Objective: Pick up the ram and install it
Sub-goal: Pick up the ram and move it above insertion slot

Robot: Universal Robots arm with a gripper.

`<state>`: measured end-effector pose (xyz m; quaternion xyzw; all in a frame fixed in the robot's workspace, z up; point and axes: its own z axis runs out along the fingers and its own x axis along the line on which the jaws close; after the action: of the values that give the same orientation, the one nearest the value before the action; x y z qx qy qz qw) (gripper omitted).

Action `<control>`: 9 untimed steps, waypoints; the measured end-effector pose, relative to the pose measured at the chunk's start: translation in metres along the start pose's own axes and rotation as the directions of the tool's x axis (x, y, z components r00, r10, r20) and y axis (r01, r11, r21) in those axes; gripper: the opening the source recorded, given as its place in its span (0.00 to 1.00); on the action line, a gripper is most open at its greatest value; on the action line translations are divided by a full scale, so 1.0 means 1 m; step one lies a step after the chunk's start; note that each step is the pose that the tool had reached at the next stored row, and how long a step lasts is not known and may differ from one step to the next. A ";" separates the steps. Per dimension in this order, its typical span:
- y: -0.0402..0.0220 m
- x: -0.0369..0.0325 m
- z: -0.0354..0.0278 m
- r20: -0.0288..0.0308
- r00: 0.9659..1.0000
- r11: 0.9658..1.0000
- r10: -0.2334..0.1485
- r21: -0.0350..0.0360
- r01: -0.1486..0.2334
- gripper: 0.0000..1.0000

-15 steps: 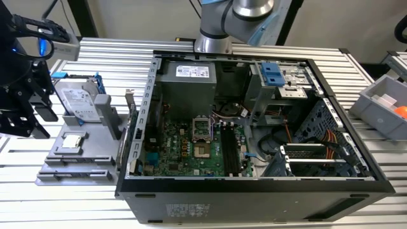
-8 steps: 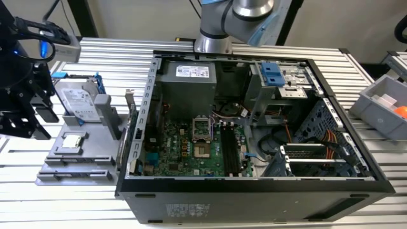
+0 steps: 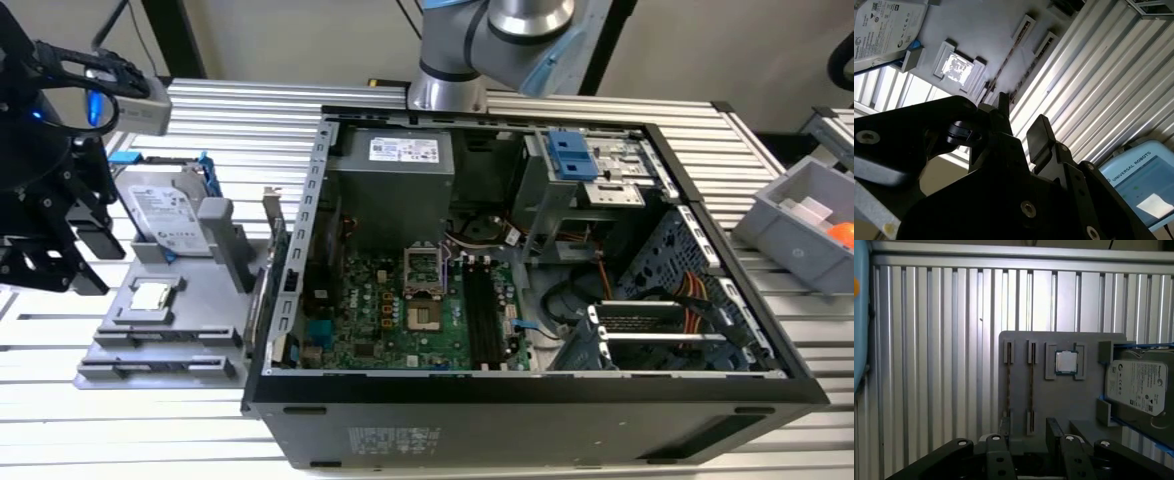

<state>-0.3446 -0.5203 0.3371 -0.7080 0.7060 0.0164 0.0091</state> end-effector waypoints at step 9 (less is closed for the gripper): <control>0.0000 0.0001 0.0036 0.000 1.000 1.000 0.000 0.000 0.000 1.00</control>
<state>-0.3446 -0.5203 0.3334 -0.7080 0.7060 0.0164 0.0092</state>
